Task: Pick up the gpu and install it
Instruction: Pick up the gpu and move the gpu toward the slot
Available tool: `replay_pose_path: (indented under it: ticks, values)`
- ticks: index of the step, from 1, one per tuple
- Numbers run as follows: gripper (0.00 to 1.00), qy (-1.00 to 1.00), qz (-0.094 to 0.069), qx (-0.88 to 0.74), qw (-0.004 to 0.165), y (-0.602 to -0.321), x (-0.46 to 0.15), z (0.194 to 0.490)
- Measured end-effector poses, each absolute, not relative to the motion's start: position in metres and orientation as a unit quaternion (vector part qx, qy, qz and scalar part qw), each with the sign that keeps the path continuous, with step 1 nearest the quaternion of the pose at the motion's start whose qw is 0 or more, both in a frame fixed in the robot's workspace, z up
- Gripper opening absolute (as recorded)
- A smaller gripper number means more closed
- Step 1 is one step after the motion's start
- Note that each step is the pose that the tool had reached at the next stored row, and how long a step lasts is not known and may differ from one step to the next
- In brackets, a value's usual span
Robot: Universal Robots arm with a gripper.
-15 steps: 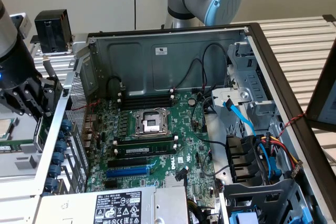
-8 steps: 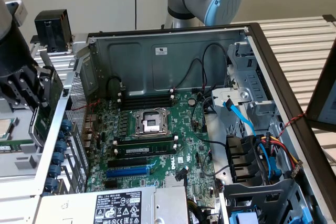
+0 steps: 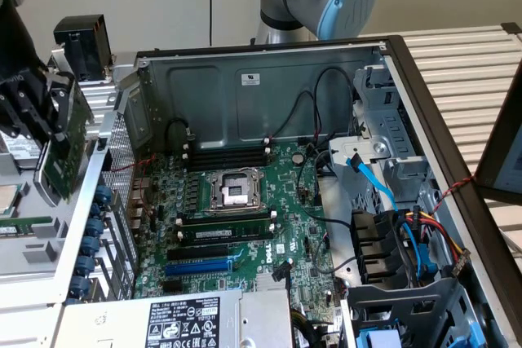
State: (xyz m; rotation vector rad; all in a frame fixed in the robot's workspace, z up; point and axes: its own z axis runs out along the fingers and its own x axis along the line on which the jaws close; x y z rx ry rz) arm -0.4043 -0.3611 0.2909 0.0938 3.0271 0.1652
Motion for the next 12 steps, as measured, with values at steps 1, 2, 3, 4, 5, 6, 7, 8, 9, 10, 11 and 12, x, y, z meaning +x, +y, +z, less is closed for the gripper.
replay_pose_path:
  ticks: [1,2,3,4,5,6,7,8,9,10,11,12]
  values:
    - [0.27,0.997,0.054,0.031,0.054,-0.361,-0.404,0.296]
    - [0.27,0.997,0.054,0.031,0.054,-0.361,-0.404,0.3]
    - [0.27,0.997,0.054,0.031,0.054,-0.361,-0.404,0.305]
    - [0.27,0.997,0.054,0.031,0.054,-0.361,-0.404,0.31]
    - [0.27,0.997,0.054,0.031,0.054,-0.361,-0.404,0.314]
    - [0.27,0.997,0.054,0.031,0.054,-0.361,-0.404,0.319]
    - [0.27,0.997,0.054,0.032,0.054,-0.361,-0.404,0.323]
    - [0.27,0.997,0.054,0.032,0.054,-0.361,-0.404,0.327]
    - [0.27,0.997,0.054,0.034,0.054,-0.361,-0.404,0.332]
    - [0.27,0.996,0.054,0.035,0.053,-0.361,-0.404,0.337]
    - [0.27,0.996,0.054,0.036,0.053,-0.361,-0.404,0.341]
    - [0.27,0.996,0.054,0.037,0.053,-0.361,-0.404,0.346]
